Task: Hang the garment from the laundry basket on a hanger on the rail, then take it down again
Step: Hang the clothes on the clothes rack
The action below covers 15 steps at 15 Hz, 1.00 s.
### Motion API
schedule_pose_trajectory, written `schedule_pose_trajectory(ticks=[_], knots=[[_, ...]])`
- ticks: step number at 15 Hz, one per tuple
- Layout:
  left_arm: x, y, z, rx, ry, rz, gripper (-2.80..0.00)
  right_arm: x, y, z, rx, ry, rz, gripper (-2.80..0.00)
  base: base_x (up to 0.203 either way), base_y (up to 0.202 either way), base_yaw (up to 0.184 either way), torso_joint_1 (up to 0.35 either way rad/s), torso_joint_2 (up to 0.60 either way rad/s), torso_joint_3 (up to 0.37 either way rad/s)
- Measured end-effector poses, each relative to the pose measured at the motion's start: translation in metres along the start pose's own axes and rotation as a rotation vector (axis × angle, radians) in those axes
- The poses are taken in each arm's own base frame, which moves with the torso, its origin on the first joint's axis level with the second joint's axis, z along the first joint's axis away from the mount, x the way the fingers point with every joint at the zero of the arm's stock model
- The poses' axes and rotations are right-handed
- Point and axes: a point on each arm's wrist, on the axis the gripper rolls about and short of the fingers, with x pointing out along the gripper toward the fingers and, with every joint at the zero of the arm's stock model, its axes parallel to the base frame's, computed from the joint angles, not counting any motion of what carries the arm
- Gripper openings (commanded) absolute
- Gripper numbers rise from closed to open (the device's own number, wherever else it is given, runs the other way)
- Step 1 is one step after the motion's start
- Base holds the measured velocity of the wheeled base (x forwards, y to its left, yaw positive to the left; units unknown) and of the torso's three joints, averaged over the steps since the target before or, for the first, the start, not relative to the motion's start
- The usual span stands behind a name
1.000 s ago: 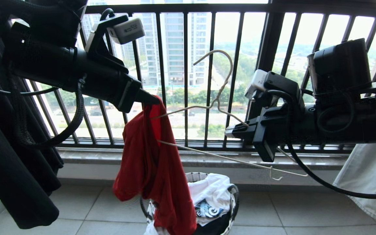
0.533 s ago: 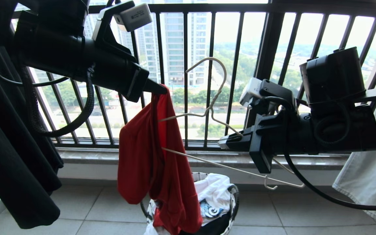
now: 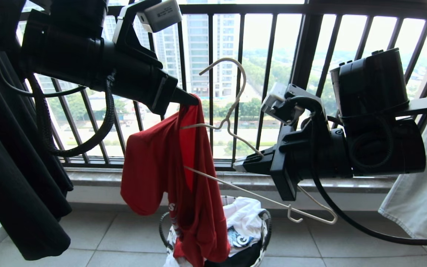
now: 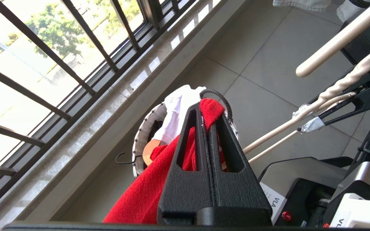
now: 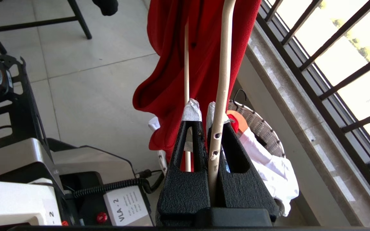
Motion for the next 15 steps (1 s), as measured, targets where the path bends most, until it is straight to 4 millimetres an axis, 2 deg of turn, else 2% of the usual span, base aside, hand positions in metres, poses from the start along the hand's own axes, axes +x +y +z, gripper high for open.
schedule_pose_trajectory(ticks=[4,8,15], knots=[[-0.001,-0.002,-0.001,-0.010,0.004,-0.006,-2.80,0.006,-0.004,0.010,0.067,-0.090,-0.008,-2.80,0.000,0.000,0.000,0.000,0.00,0.000],[-0.004,-0.006,0.001,-0.011,-0.006,-0.013,-2.80,0.015,-0.007,0.007,0.118,-0.083,-0.003,-2.80,0.000,0.000,0.000,0.000,0.00,0.000],[-0.018,-0.024,0.012,-0.020,-0.056,-0.046,-2.80,0.019,-0.014,0.006,0.156,-0.100,-0.015,-2.80,0.000,0.000,0.000,0.000,0.00,0.000]])
